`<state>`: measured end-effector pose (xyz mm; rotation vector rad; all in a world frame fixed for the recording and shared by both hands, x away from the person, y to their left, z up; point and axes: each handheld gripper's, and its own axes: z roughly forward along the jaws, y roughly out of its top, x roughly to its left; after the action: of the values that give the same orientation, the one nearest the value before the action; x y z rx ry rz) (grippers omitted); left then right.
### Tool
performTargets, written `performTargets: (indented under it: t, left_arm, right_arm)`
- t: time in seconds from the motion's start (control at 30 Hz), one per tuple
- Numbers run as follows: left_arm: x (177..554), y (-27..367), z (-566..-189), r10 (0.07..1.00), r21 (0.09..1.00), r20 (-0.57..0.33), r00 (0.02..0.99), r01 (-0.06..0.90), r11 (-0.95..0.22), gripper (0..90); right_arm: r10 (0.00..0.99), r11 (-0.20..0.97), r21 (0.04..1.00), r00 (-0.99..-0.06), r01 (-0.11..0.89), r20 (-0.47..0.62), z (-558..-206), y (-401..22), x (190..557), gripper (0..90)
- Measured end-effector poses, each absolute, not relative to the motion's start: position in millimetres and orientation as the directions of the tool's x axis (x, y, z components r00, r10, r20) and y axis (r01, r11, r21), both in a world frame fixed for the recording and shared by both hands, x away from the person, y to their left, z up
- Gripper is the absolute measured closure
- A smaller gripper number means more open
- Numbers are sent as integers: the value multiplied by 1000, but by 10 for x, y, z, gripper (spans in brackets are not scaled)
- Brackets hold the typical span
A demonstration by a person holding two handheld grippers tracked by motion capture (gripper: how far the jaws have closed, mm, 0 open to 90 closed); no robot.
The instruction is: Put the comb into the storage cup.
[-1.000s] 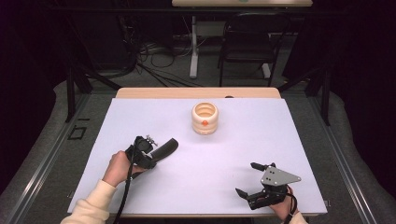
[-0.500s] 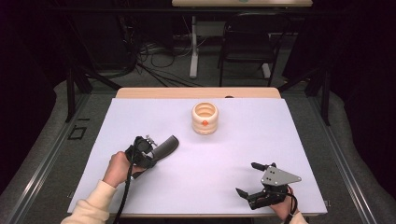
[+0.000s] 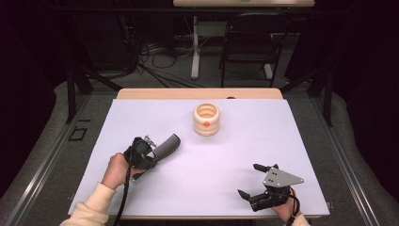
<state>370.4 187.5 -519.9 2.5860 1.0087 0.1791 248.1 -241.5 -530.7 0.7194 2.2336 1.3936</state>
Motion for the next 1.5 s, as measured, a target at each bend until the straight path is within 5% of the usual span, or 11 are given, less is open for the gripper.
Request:
performTargets:
  t: [1.5]
  left_arm:
    - [3636,2015,-5019,693,578,-33,720,579,-574,722]
  right_arm:
    - [624,368,904,-779,217,-67,-5304,-2419,2485,3]
